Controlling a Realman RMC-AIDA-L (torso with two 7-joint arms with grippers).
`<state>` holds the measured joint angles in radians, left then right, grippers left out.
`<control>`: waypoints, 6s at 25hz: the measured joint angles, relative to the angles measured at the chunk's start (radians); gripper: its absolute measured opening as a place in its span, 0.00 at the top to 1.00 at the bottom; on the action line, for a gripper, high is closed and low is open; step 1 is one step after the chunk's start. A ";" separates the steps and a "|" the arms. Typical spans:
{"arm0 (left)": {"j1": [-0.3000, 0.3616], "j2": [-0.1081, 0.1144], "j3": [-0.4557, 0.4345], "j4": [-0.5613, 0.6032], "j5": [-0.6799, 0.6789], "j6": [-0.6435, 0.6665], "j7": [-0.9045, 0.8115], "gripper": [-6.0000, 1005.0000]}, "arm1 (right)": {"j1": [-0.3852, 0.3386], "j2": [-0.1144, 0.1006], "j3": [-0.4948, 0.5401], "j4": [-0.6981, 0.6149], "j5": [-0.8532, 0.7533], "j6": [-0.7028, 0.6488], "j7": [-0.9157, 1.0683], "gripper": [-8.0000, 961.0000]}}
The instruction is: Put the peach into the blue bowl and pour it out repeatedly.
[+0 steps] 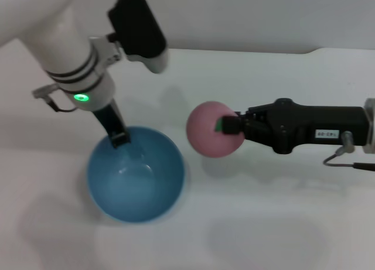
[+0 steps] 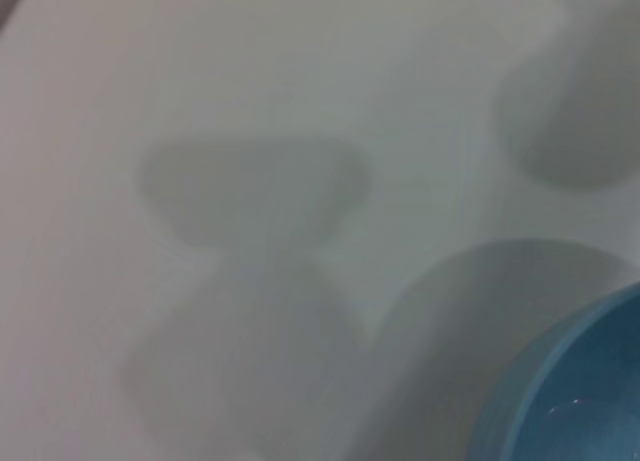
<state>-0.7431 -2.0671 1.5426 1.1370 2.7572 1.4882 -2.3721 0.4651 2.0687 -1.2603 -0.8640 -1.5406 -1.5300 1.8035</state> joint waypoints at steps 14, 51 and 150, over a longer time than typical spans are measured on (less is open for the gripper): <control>-0.067 -0.001 0.071 -0.051 -0.090 -0.010 -0.064 1.00 | 0.097 0.004 -0.182 0.090 -0.036 0.164 0.043 0.95; -0.135 -0.005 0.126 -0.140 -0.191 -0.118 -0.358 1.00 | -0.048 -0.004 0.192 -0.045 -0.168 0.065 0.072 0.56; 0.321 0.000 -0.891 -1.169 -2.037 -0.125 2.500 0.34 | -0.057 0.016 0.687 0.948 0.722 0.102 -1.563 0.56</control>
<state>-0.4219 -2.0667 0.6516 -0.0321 0.7198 1.3633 0.1279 0.4076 2.0842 -0.5731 0.0839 -0.8191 -1.4278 0.2409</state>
